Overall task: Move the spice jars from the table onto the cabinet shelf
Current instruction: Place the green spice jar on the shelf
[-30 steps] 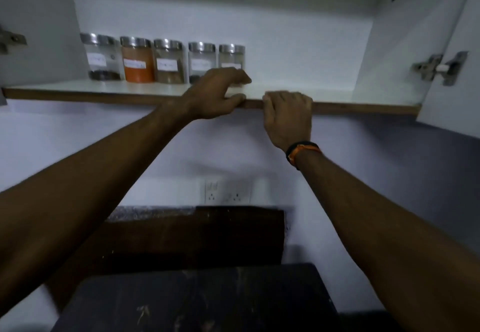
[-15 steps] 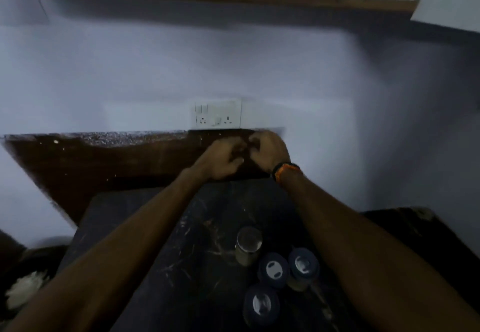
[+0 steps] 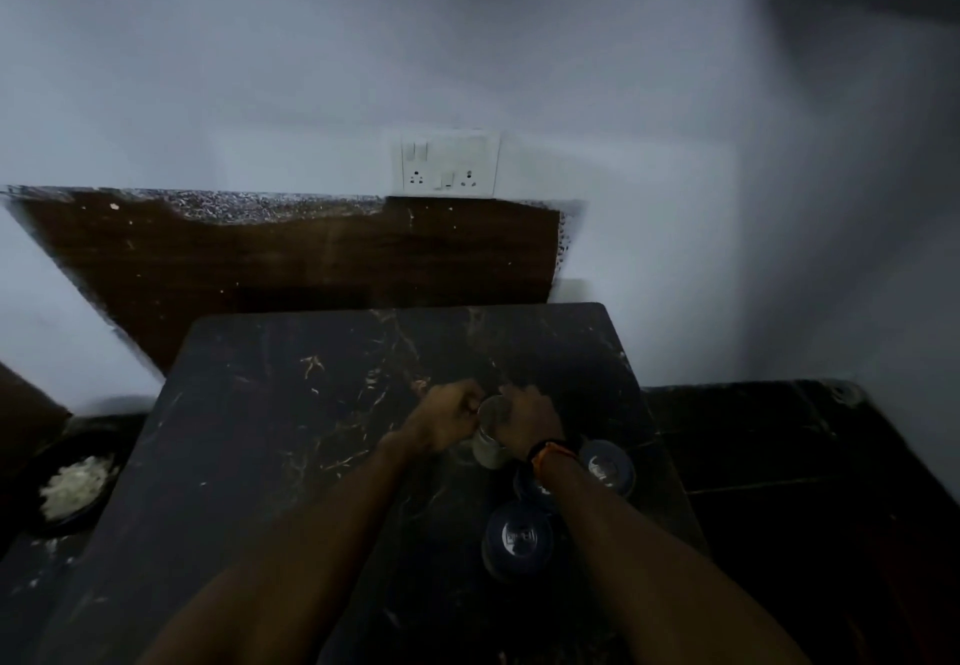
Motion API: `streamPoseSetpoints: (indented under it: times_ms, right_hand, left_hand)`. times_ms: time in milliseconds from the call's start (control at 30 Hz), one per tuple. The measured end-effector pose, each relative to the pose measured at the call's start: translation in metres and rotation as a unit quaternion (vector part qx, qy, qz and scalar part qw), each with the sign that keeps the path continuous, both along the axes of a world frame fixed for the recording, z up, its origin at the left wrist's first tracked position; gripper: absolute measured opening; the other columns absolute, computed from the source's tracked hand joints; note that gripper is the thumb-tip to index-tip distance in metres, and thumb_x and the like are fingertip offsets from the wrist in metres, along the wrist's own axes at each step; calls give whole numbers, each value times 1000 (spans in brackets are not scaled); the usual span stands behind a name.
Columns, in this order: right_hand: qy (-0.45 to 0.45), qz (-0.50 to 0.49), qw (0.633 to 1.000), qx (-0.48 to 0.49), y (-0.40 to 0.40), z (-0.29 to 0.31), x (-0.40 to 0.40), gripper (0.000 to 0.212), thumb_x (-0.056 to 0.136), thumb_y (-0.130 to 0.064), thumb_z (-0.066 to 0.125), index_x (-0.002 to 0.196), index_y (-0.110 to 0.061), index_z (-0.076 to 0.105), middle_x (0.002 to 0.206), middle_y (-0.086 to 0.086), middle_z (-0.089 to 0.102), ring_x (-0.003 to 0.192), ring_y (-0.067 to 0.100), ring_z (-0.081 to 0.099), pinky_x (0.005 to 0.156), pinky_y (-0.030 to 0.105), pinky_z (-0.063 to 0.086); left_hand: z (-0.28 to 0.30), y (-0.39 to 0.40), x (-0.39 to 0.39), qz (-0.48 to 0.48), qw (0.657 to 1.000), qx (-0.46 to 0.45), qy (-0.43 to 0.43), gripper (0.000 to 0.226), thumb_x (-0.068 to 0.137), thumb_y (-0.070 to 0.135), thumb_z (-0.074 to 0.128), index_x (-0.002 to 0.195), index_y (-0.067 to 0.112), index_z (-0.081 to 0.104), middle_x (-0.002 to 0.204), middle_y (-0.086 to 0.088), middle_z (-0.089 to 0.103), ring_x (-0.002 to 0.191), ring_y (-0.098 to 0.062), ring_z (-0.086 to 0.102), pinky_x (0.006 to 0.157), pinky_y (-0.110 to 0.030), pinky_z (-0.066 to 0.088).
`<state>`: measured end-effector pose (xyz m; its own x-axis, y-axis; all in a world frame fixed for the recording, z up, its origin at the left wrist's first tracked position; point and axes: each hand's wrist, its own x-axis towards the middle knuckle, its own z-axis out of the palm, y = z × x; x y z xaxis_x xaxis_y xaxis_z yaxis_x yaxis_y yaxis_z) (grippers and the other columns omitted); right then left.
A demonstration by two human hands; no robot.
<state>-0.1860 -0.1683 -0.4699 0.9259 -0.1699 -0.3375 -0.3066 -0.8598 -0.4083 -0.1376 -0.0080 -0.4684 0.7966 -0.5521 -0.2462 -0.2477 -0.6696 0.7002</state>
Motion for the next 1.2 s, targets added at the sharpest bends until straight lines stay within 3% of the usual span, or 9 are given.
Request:
streamPoseSetpoints:
  times_ms: [100,200,367,533,633,833,1000,1100,1200]
  right_hand:
    - [10,-3,1000,14,9,-16,-12,76,83,-46,70,148,-24,37,147,12,38,132,36,42,108,47,41]
    - [-21,-17,1000,-5,15,-29,-16,81,85,-49,68,153,-24,30,150,13,33,134,34,39,109,45,39]
    - [-55,-50,997,18,17,-42,-12,82,87,-51,67,155,-25,29,148,14,39,134,33,42,109,43,40]
    - [-82,-73,993,37,16,-51,-13,82,83,-45,72,153,-28,33,147,12,41,134,33,41,109,42,39]
    - [-121,-78,988,58,19,-47,-14,79,82,-40,74,151,-28,37,146,10,42,132,32,41,108,40,39]
    - [-182,-32,969,166,15,-8,-5,87,77,-29,81,152,-32,36,147,2,43,136,22,39,114,41,36]
    - [-163,-1,914,372,13,34,5,91,78,-12,81,152,-31,32,154,0,39,140,20,40,113,43,40]
    - [-158,20,893,422,12,47,11,89,79,-3,79,151,-27,34,153,4,40,139,23,42,111,45,43]
    - [-163,-1,859,485,12,54,15,85,77,-4,78,150,-25,38,150,5,44,135,21,47,100,33,52]
  left_hand:
    - [-14,0,-10,51,999,-5,-5,25,92,9,64,116,10,66,112,-9,71,104,-24,67,93,-34,53]
    - [-21,2,-19,51,997,-24,44,22,93,8,62,114,16,63,110,-4,70,102,-15,67,92,-31,55]
    - [-29,7,-27,103,991,-61,65,24,94,11,63,101,33,59,93,14,68,84,8,63,72,-6,47]
    - [-37,17,-33,198,966,-114,122,28,94,1,56,118,14,62,104,-4,70,99,-14,66,85,-23,51]
    - [-40,21,-34,264,938,-162,157,20,98,3,52,111,15,62,104,-7,68,94,-19,66,84,-38,56]
    - [-37,25,-34,372,844,-279,267,24,105,24,43,114,15,63,116,-16,69,106,-33,67,90,-47,56]
    - [-26,27,-34,379,682,-424,460,53,102,57,35,126,16,59,128,-24,63,116,-42,64,99,-56,53]
    - [-18,29,-36,327,599,-516,517,59,99,59,43,132,12,56,133,-31,60,122,-48,60,101,-56,50]
    - [-9,30,-38,316,572,-561,508,58,96,50,54,138,10,55,135,-30,59,124,-47,58,93,-53,56]
